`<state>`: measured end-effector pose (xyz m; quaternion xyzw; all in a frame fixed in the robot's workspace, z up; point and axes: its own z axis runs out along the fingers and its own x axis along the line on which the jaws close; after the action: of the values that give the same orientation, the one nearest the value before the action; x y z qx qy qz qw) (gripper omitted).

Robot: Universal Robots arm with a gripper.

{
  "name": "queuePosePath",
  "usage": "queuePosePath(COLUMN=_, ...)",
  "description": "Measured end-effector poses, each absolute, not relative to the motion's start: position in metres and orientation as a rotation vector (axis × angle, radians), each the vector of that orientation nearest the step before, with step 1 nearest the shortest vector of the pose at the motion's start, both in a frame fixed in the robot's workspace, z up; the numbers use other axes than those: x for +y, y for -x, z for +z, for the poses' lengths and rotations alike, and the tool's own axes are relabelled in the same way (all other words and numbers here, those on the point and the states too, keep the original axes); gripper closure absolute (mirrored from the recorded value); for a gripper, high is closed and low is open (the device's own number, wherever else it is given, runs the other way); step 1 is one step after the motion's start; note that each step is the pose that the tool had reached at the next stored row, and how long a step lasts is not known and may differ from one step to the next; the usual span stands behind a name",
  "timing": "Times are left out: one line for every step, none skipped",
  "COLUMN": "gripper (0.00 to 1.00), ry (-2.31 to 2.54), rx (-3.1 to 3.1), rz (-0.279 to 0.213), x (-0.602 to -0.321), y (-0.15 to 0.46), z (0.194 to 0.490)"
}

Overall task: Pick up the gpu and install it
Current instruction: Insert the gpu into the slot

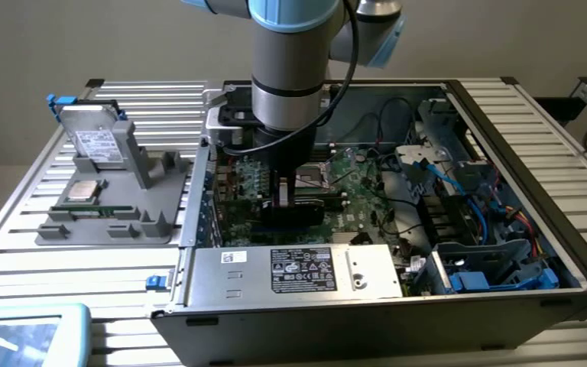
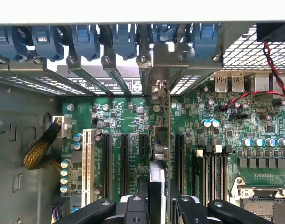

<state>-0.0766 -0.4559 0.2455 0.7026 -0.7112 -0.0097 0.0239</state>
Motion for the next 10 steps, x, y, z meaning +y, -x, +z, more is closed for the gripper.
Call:
queuePosePath(gripper=0.73, ry=-2.174, rx=-2.201, rz=-0.03, x=-0.4559, y=0.0766, z=0.2455)
queuePosePath(gripper=0.73, ry=-2.174, rx=-2.201, rz=-0.03, x=-0.4559, y=0.0766, z=0.2455)
queuePosePath(gripper=0.73, ry=-2.174, rx=-2.201, rz=-0.03, x=-0.4559, y=0.0766, z=0.2455)
queuePosePath(gripper=0.73, ry=-2.174, rx=-2.201, rz=-0.029, x=-0.4554, y=0.0767, z=0.2455)
queuePosePath(gripper=0.73, ry=-2.174, rx=-2.201, rz=-0.029, x=-0.455, y=0.0766, z=0.2455)
queuePosePath(gripper=0.73, ry=-2.175, rx=-2.201, rz=-0.029, x=-0.4548, y=0.0766, z=0.2455)
queuePosePath(gripper=0.73, ry=-2.175, rx=-2.201, rz=-0.029, x=-0.4546, y=0.0766, z=0.2455)
queuePosePath(gripper=0.73, ry=-2.175, rx=-2.201, rz=-0.029, x=-0.4544, y=0.0766, z=0.2455)
queuePosePath(gripper=0.73, ry=-2.174, rx=-2.201, rz=-0.028, x=-0.4539, y=0.0767, z=0.2455)
queuePosePath(gripper=0.73, ry=-2.174, rx=-2.201, rz=-0.028, x=-0.4534, y=0.0767, z=0.2456)
